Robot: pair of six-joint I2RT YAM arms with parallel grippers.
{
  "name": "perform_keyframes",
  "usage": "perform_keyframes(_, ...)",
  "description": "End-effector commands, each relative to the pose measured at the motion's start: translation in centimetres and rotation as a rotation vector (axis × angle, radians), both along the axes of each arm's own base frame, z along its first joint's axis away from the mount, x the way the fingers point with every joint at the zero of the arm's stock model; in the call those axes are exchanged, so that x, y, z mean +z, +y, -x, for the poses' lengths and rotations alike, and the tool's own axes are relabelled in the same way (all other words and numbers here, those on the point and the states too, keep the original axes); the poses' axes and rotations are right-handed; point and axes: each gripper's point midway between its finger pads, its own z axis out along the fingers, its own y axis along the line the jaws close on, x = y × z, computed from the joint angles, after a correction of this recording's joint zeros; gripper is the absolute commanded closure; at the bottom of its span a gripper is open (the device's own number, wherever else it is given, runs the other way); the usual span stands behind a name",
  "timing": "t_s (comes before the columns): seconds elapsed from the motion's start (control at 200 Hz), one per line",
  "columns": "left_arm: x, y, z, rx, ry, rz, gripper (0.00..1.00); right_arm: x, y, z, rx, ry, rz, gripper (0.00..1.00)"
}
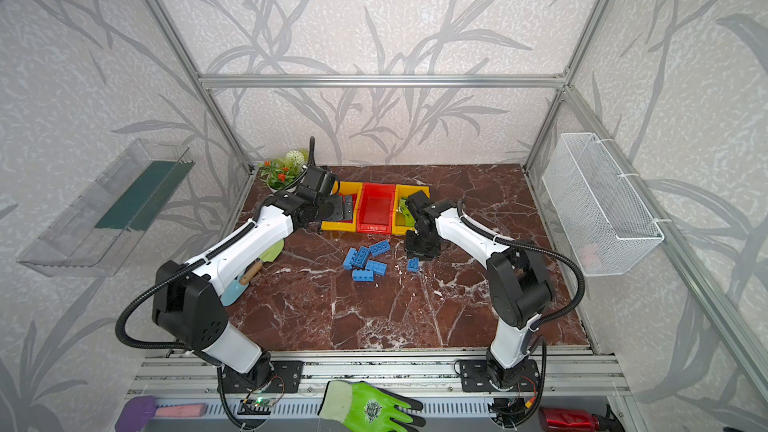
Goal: Sort the legos into containers by color
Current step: 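Lift the blue brick toward the red bin while the left gripper nears the pile, then lower the blue brick into the red bin and open the right gripper, then grasp a blue brick in the pile with the left gripper while the right arm withdraws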
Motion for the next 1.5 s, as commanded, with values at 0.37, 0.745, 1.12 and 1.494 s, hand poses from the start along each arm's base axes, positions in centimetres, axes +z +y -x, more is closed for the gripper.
perform_keyframes(0.37, 0.8, 4.3, -0.8, 0.071, 0.007, -0.008, 0.01, 5.4, 9.4, -11.3, 0.088, -0.142, -0.277, 0.8)
perform_keyframes(0.745, -0.5, 4.6, -0.5, 0.032, 0.076, -0.021, 0.01, 2.8, 11.4, -19.0, 0.096, -0.203, -0.244, 0.58)
perform_keyframes(1.12, -3.7, 3.5, 1.7, 0.007, 0.172, 0.052, 0.05, 11.1, 11.8, -18.7, 0.183, -0.35, -0.395, 0.01)
perform_keyframes(1.494, -8.6, -0.2, 6.1, -0.064, 0.274, 0.03, 0.08, 13.2, 4.8, -12.8, 0.251, -0.305, -0.041, 0.01)
